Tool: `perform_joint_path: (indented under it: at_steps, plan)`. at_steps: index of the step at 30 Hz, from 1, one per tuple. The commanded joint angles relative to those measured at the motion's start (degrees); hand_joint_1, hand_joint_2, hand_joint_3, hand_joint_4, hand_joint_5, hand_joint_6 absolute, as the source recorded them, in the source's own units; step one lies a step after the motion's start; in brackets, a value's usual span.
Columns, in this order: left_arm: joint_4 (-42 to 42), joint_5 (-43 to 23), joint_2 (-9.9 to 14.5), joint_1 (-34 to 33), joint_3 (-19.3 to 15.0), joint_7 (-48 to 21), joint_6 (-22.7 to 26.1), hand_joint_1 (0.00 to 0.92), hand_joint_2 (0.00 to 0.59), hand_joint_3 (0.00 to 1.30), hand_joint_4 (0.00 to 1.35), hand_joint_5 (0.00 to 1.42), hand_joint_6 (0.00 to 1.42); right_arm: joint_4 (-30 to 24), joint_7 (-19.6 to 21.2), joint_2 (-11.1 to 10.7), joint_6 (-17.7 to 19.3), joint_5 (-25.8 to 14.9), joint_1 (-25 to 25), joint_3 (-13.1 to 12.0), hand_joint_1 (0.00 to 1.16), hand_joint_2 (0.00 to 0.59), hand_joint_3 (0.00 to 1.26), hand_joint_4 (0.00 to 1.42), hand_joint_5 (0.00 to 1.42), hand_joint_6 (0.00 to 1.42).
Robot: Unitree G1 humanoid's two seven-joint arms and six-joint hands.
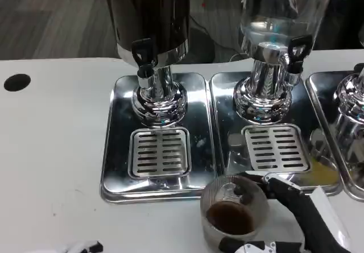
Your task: Grasp the cup under the faucet to collect the drink, then remove the cup.
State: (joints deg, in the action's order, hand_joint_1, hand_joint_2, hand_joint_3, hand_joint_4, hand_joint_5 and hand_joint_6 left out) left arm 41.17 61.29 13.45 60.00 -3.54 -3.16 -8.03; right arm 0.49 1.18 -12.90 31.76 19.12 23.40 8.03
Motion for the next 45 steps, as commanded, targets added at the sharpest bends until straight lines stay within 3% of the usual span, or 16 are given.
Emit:
perform_joint_path:
  at_steps: [1, 3, 9, 16, 29, 45]
  plan:
    - [0.9, -0.7, 0.6, -0.6, -0.9, 0.2, -0.3, 0.000, 0.125, 0.31, 0.23, 0.33, 0.52, 0.8, 1.2, 1.3, 1.5, 0.3, -1.8, 0.7, 0.72, 0.098, 0.45, 0.50, 0.47, 0.31]
    - [1.3, -0.9, 0.6, -0.9, -1.4, 0.4, -0.3, 0.000, 0.125, 0.30, 0.22, 0.31, 0.52, 1.6, 1.4, 1.7, 1.7, 0.6, -2.3, 0.9, 0.72, 0.098, 0.45, 0.50, 0.47, 0.30]
    - [2.2, -2.3, 0.1, -1.3, -3.6, 2.2, -1.3, 0.000, 0.127, 0.14, 0.00, 0.11, 0.39, 4.5, 2.3, 2.2, 2.7, 1.1, -3.4, 1.5, 0.72, 0.098, 0.45, 0.49, 0.47, 0.30]
    - [1.6, -4.0, -0.1, -2.5, -5.8, 5.3, -2.9, 0.000, 0.132, 0.09, 0.00, 0.03, 0.31, 7.5, 3.5, 2.8, 3.6, 1.8, -5.1, 2.4, 0.72, 0.098, 0.46, 0.49, 0.47, 0.30]
    - [1.3, -4.5, 0.0, -3.3, -6.6, 5.0, -3.9, 0.000, 0.129, 0.10, 0.00, 0.05, 0.31, 10.7, 4.6, 3.7, 4.0, 2.3, -7.5, 3.2, 0.72, 0.098, 0.46, 0.49, 0.47, 0.32]
    - [0.7, -4.5, 0.1, -3.7, -6.5, 3.7, -3.5, 0.000, 0.129, 0.13, 0.00, 0.07, 0.34, 9.7, 4.6, 2.6, 3.8, 3.5, -7.9, 3.7, 0.66, 0.097, 0.17, 0.15, 0.31, 0.14]
